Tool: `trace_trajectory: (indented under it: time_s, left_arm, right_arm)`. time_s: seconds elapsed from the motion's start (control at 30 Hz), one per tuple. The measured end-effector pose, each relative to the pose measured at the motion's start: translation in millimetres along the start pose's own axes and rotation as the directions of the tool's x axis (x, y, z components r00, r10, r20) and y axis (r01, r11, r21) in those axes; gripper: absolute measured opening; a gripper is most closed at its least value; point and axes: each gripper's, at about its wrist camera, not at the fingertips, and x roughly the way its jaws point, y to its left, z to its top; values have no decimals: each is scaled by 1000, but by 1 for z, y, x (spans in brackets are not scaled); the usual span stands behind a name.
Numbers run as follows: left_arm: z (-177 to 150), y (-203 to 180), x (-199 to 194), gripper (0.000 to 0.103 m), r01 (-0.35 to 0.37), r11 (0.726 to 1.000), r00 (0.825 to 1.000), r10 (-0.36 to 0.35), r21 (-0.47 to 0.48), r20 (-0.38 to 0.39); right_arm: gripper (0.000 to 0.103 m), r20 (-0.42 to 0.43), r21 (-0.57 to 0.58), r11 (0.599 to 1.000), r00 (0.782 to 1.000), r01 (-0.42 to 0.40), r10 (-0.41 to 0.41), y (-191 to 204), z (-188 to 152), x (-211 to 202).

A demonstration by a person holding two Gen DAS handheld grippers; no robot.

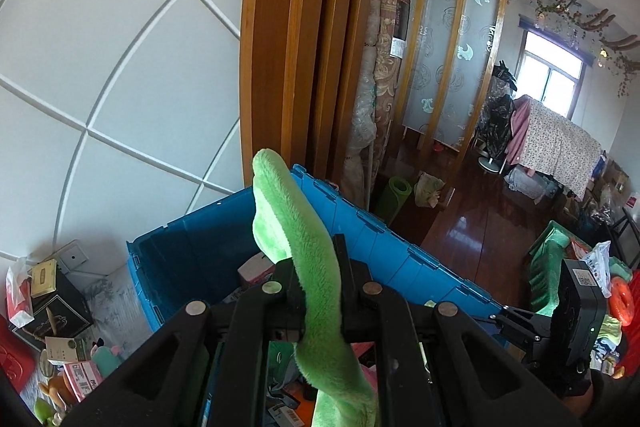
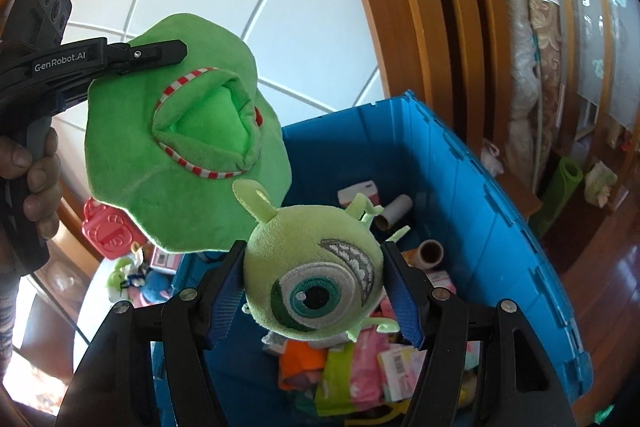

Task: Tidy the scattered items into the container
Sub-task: 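Carry the green plush hat and one-eyed plush over the blue crate, then open both tools to drop the two plush toys into the crate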

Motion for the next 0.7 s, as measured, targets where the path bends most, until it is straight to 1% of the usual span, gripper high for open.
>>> trace_trajectory:
  time_s: [0.2, 0.3, 0.33, 0.37, 0.4, 0.43, 0.47, 0.57, 0.7]
  left_arm:
    - [10, -3, 13, 9, 9, 1000, 1000, -8, -5, 7]
    - [16, 4, 14, 9, 4, 999, 999, -3, -41, 32]
    - [17, 8, 13, 16, -11, 998, 999, 14, -60, 40]
    - [18, 12, 13, 24, -32, 997, 998, 35, -77, 43]
    - [19, 16, 12, 62, -56, 994, 997, 60, -95, 43]
    - [18, 21, 10, 103, -79, 990, 995, 85, -114, 52]
    - [17, 25, 5, 102, -88, 988, 993, 98, -129, 72]
    - [11, 34, -2, 103, -88, 988, 993, 97, -128, 65]
    - [-4, 45, -13, 103, -117, 985, 991, 125, -125, 56]
  right_arm:
    - [65, -10, 18, 1000, 1000, 19, -19, -16, 3, 5]
    - [66, -12, 20, 1000, 1000, 19, -19, -19, 4, 7]
    - [67, -13, 17, 1000, 1000, 19, -18, -20, 5, 9]
    - [72, -15, 9, 1000, 1000, 18, -18, -19, 6, 10]
    - [83, -19, -2, 1000, 1000, 19, -19, -18, 6, 12]
    - [94, -25, -15, 1000, 999, 22, -22, -16, 5, 14]
    - [103, -22, -28, 999, 999, 25, -25, -13, 5, 15]
    - [103, -25, -36, 999, 1000, 19, -20, -9, 2, 19]
    - [103, -25, -27, 1000, 1000, -2, 2, -5, 0, 21]
